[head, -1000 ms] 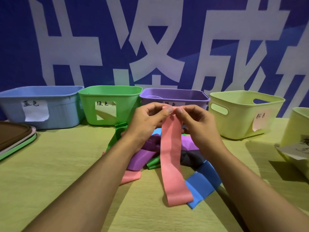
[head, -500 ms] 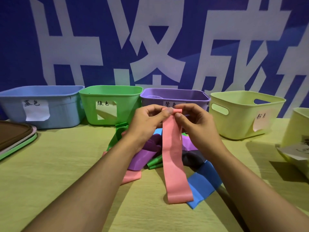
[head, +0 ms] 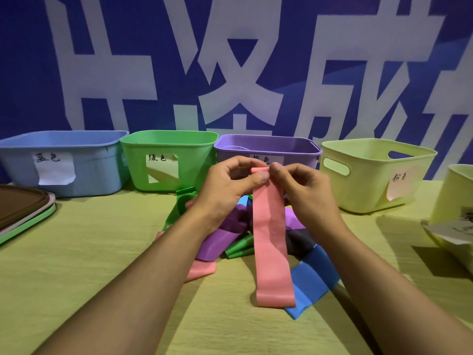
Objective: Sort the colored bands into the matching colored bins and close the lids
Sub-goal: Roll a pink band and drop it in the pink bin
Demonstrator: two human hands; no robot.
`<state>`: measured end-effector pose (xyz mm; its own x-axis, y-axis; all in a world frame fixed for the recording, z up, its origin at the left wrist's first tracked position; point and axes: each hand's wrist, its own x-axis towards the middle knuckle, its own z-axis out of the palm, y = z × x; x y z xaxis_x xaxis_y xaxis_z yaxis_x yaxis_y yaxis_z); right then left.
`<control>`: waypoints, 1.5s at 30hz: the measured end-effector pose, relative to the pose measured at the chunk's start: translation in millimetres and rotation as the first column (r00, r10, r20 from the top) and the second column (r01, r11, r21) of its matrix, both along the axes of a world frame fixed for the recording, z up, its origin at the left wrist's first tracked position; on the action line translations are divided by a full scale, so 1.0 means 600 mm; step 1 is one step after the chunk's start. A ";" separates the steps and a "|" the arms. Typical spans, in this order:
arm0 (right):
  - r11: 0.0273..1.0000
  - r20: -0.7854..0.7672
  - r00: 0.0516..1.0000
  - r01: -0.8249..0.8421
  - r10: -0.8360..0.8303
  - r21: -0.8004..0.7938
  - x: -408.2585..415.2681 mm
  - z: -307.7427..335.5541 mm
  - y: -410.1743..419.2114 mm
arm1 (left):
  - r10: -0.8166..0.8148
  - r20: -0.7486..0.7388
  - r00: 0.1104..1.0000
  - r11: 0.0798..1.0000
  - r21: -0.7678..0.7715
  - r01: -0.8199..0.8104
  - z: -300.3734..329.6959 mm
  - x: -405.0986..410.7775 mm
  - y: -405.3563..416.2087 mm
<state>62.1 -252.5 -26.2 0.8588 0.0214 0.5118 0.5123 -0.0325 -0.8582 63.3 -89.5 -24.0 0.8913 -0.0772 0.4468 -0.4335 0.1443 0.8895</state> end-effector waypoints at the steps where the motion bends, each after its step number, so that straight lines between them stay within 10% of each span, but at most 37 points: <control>1: 1.000 0.000 1.000 -0.010 0.010 0.007 0.001 0.000 0.000 | 0.005 -0.002 1.000 1.000 0.004 -0.005 0.000 0.001 0.001; 45: 0.996 0.021 0.996 -0.082 0.083 -0.036 0.015 -0.012 -0.001 | 0.019 -0.090 0.996 1.000 0.005 -0.018 0.005 -0.006 -0.005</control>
